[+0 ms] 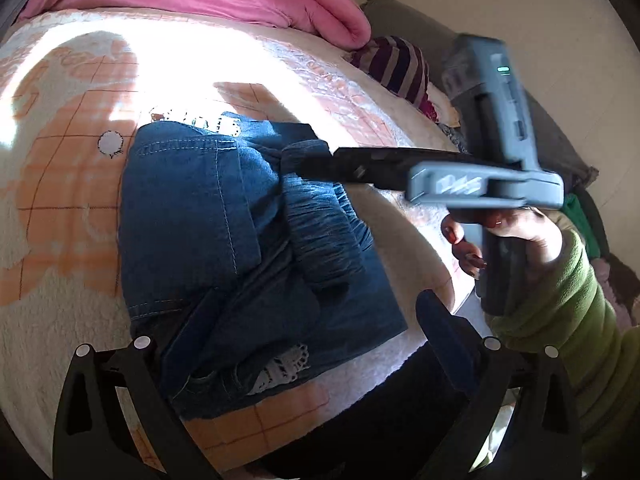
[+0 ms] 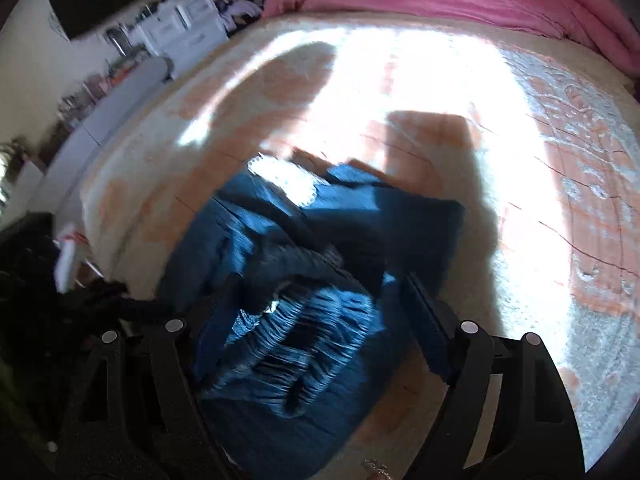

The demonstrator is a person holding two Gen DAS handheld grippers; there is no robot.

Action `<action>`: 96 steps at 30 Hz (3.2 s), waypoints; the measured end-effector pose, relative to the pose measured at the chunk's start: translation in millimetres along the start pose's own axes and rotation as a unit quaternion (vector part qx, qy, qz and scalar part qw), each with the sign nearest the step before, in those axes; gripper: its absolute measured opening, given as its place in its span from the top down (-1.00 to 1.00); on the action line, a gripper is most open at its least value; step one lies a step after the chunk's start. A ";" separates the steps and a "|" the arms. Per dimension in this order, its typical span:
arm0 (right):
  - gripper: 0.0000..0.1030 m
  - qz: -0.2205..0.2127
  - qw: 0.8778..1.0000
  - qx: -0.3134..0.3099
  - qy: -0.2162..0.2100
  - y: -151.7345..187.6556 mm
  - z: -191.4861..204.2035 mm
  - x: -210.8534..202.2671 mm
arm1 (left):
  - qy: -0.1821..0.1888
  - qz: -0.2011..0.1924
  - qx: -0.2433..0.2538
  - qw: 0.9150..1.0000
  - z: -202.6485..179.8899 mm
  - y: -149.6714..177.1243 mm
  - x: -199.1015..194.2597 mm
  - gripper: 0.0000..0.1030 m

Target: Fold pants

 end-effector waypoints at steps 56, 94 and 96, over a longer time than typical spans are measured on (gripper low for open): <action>-0.10 -0.078 0.968 -0.238 0.010 69.7 149.9 -16.6 | -0.101 0.050 0.009 0.994 68.1 -77.7 2.5 -0.91; 0.21 -0.121 0.983 -0.129 -0.048 123.7 119.0 -75.5 | -0.124 0.046 0.067 0.989 42.4 -61.3 11.1 -0.72; 0.12 -0.131 0.984 -0.119 -0.035 124.3 113.4 -84.6 | -0.122 0.039 0.070 0.989 38.2 -62.5 4.1 -0.74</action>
Point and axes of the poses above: each gripper's, at about its wrist camera, not at the fingertips, and x roughly the way its jaws point, z to its left, y to its underside, the point moved 1 cm from there along x, roughly the way its jaws point, and after that the axes turned 3 degrees about x, right-handed, at the moved point
